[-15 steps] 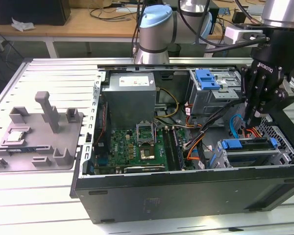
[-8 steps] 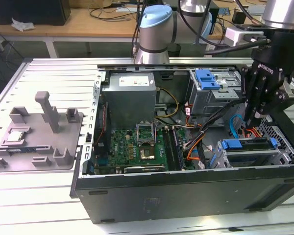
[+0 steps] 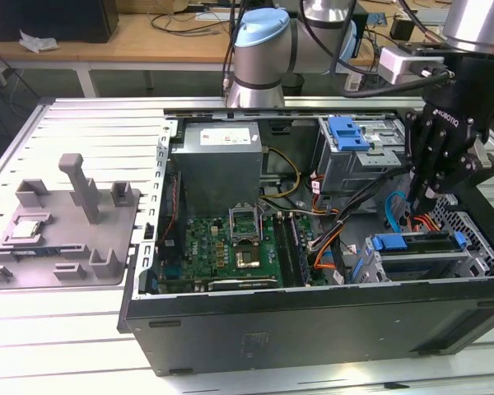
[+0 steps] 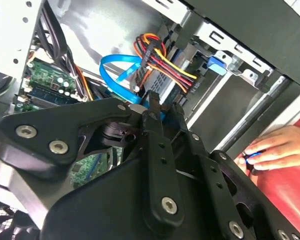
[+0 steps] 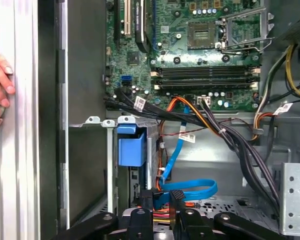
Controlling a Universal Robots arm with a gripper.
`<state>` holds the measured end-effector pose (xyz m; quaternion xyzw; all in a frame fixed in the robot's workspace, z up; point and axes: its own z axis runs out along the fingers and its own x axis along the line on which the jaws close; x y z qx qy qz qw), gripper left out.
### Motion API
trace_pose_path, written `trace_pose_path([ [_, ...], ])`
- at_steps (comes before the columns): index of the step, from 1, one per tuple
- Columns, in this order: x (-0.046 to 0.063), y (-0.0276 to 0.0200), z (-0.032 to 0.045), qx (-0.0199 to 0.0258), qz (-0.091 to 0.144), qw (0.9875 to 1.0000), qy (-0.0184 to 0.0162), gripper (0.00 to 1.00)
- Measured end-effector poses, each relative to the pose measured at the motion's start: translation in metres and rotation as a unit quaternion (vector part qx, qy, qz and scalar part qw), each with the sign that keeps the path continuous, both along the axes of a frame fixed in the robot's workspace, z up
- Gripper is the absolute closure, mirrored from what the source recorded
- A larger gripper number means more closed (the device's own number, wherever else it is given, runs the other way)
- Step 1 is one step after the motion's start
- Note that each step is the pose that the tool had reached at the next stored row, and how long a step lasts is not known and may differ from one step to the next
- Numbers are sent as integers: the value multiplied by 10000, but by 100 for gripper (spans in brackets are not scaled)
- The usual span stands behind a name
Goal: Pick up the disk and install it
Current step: 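Insert the second disk wire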
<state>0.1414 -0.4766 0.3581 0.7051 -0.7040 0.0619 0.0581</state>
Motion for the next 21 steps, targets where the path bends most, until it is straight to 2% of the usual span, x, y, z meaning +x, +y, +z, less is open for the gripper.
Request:
trace_pose_path([
  [2,0,0,0,116,0,9999,-2,73],
  [3,0,1,-1,135,0,9999,-2,73],
  [5,0,0,-1,137,0,9999,-2,74],
  [6,0,0,-1,137,0,9999,-2,81],
  [13,0,-15,-2,136,0,9999,-2,81],
  [14,0,-24,-2,152,0,9999,-5,81],
  [15,0,-33,-2,176,0,9998,-9,81],
  [16,0,-57,-2,247,0,9997,-25,81],
  [17,-1,-84,-2,338,0,9994,-61,81],
  [19,0,-152,-1,416,3,9990,-136,81],
  [20,0,-180,-1,474,3,9987,-174,81],
  [21,0,-192,-2,517,4,9985,-194,81],
])
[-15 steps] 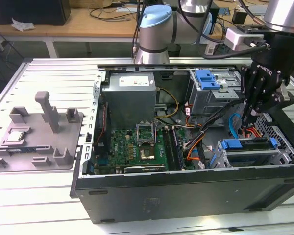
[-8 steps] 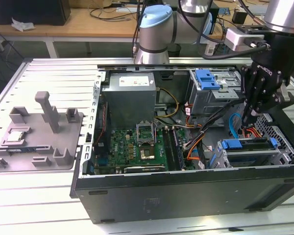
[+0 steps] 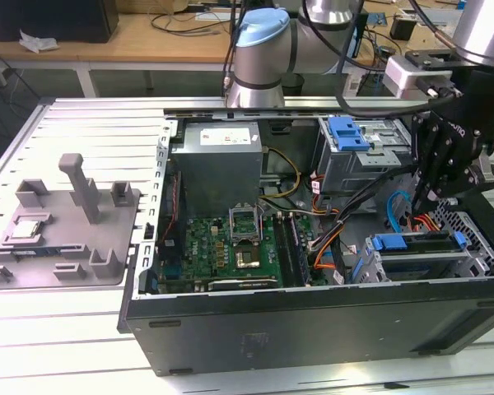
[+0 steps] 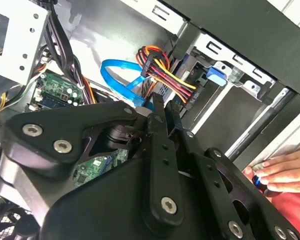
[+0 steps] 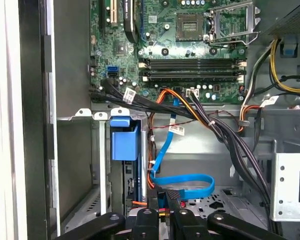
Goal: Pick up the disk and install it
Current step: 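Insert the second disk wire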
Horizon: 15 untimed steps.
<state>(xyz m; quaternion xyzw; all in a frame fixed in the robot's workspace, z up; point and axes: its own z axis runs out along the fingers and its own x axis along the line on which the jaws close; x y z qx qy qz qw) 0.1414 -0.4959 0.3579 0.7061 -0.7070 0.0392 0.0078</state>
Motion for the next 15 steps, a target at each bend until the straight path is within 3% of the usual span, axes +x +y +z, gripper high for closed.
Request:
trace_pose_path([
  [4,0,-83,1,94,-4,10000,-31,81],
  [7,-1,-95,0,205,-7,9998,-38,81],
  [10,-3,-111,0,404,-7,9992,-52,81],
  [11,-4,-117,0,425,-7,9991,-53,81],
  [15,-5,-118,1,428,-7,9991,-53,84],
])
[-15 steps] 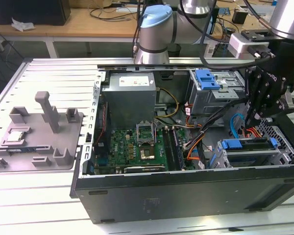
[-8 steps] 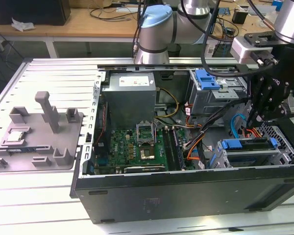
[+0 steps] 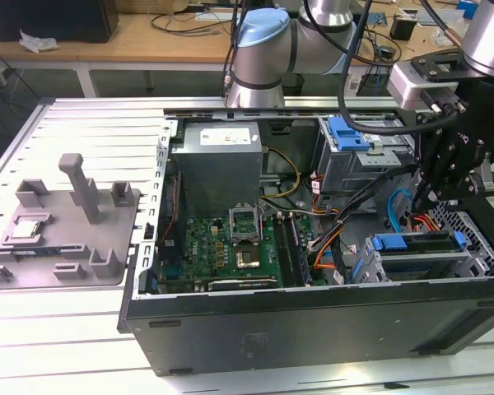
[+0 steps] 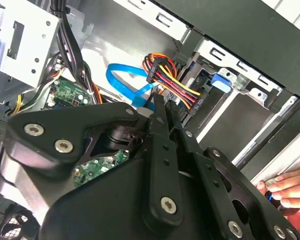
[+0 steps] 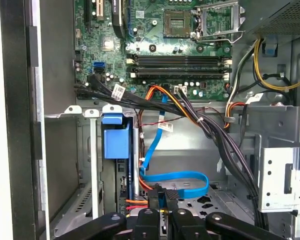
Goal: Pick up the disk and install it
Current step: 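Insert the second disk wire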
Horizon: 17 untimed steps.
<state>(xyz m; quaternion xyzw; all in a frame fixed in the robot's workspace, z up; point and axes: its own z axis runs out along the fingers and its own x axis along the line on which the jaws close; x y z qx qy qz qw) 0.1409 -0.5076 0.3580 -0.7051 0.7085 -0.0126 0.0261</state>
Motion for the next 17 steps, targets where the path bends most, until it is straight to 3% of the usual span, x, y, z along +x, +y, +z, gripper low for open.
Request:
trace_pose_path([
  [14,-81,-3,-1,1,3,10000,0,84],
  [17,-82,-48,0,2,2,10000,0,84],
])
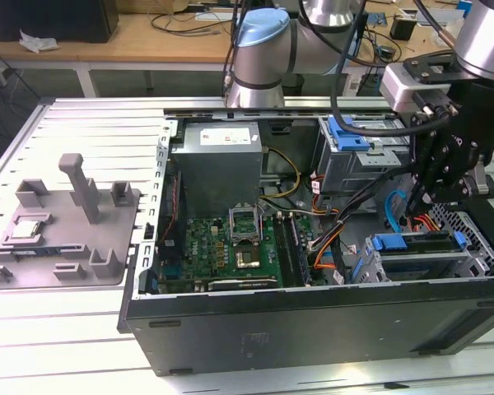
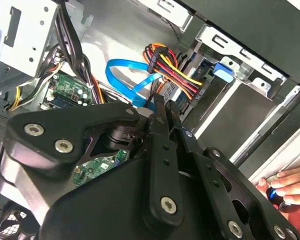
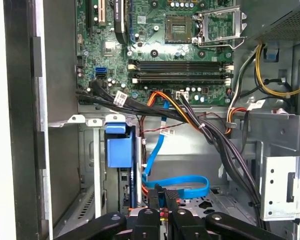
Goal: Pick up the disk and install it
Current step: 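Insert the second disk wire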
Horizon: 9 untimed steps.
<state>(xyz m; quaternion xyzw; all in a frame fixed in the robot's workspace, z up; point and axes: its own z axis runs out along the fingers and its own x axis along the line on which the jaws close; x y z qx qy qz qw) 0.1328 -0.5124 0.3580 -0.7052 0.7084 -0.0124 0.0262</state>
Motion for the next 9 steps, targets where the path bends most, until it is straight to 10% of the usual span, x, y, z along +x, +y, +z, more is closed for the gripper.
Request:
trace_pose_path([
  [9,86,-57,0,5,0,10000,0,84],
])
